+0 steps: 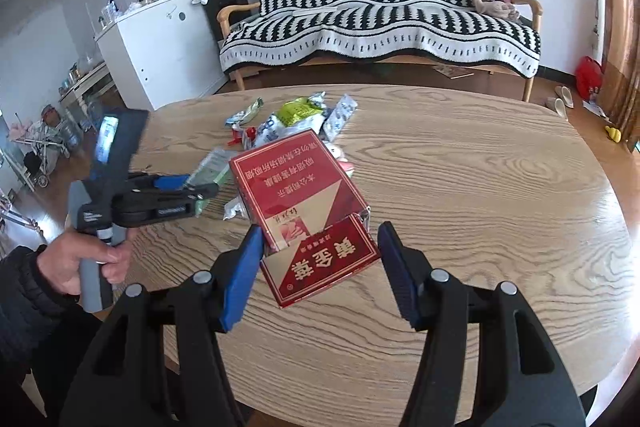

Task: Collect trash
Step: 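Carry the booklet and red box to the bin and release both, then grasp the grey printed bag with the left tool while the right tool grasps the pink plush toy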

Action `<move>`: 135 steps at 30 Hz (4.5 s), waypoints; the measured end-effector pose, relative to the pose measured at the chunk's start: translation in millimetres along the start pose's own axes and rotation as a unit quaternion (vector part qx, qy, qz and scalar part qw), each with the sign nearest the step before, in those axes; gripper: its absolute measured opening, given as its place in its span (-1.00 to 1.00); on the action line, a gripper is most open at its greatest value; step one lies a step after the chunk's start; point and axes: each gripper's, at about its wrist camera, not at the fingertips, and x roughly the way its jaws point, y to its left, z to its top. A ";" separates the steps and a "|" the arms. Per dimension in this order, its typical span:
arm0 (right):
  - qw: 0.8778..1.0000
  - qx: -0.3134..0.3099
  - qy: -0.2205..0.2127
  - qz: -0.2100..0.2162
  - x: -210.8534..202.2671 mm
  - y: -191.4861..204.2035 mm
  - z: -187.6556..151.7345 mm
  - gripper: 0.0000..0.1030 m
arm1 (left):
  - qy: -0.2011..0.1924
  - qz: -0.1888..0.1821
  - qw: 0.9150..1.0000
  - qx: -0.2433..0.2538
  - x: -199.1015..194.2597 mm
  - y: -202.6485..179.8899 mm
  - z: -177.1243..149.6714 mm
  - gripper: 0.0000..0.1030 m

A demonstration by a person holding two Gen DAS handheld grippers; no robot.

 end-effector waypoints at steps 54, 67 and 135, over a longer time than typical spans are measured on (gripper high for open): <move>0.840 0.459 0.056 -0.286 -196.8 -369.1 -280.8 0.53 | -0.004 -0.309 0.900 0.306 -34.6 -503.2 -109.3 0.05; 0.814 0.493 0.016 -0.306 -227.6 -376.0 -298.1 0.54 | 0.016 -0.348 0.881 0.320 -22.4 -533.3 -121.8 0.40; 0.986 0.142 0.084 -0.010 157.9 -19.9 48.9 0.62 | -0.088 -0.067 0.992 -0.067 -23.4 23.5 36.8 -0.15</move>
